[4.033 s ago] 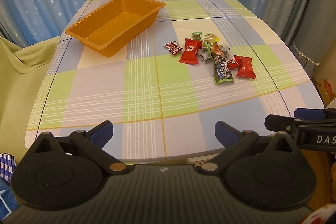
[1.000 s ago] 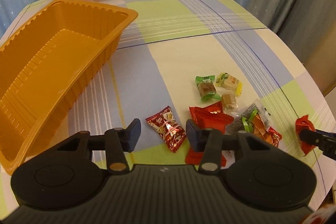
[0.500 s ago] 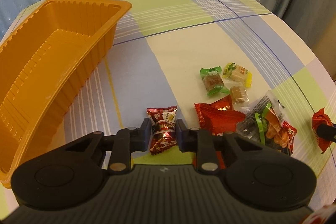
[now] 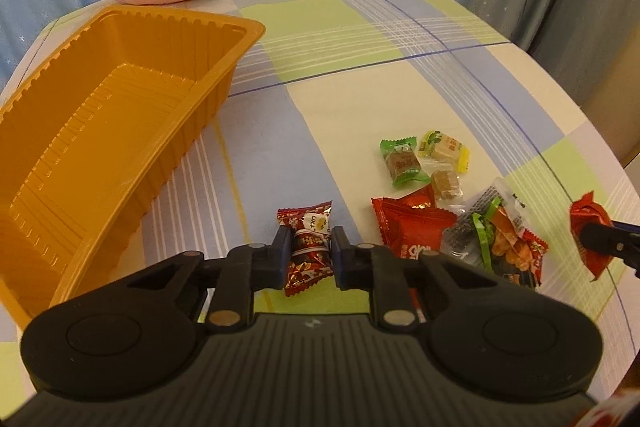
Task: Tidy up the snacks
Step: 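Carry both candies over the orange tray and open both grippers to drop them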
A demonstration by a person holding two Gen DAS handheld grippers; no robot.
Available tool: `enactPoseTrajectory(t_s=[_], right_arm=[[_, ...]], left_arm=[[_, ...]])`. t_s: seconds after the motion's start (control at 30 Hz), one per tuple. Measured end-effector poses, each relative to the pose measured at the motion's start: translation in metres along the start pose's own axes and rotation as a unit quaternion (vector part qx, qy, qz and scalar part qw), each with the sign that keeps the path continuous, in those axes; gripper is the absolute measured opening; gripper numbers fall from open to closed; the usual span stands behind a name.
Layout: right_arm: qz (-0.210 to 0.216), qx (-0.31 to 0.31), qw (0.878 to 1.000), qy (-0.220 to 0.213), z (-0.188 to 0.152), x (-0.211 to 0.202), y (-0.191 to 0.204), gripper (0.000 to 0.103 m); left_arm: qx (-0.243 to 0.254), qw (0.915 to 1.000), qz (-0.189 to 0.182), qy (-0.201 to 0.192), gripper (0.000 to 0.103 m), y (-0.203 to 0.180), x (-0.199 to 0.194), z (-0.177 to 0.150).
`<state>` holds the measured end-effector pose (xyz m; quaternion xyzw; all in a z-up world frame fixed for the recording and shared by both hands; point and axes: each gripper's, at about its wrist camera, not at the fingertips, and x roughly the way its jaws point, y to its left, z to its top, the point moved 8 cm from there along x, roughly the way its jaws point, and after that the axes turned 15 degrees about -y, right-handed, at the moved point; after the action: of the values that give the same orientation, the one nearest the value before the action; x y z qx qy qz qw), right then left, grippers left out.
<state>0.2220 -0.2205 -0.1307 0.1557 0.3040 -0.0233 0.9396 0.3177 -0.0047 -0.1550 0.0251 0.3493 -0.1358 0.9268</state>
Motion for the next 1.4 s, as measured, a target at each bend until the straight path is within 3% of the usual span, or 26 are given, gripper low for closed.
enactPoseTrajectory(t_s=[0.43, 0.77, 1.07, 1.4], right_arm=[[0.105, -0.048, 0.993, 0.000, 0.015, -0.002, 0.095, 0.027], [0.196, -0.087, 0.977, 0.015, 0.011, 0.011, 0.194, 0.027], [0.243, -0.099, 0.965, 0.008, 0.021, 0.038, 0.277, 0.027], [0.247, -0.102, 0.963, 0.024, 0.019, 0.084, 0.330, 0.027]], left_arm=[[-0.033, 0.9986, 0.003, -0.041, 0.018, 0.040, -0.074, 0.015], [-0.054, 0.9941, 0.059, -0.074, 0.018, 0.112, -0.114, 0.028], [-0.055, 0.9897, 0.095, -0.092, 0.018, 0.174, -0.112, 0.044], [-0.047, 0.9909, 0.099, -0.078, 0.019, 0.220, -0.086, 0.046]])
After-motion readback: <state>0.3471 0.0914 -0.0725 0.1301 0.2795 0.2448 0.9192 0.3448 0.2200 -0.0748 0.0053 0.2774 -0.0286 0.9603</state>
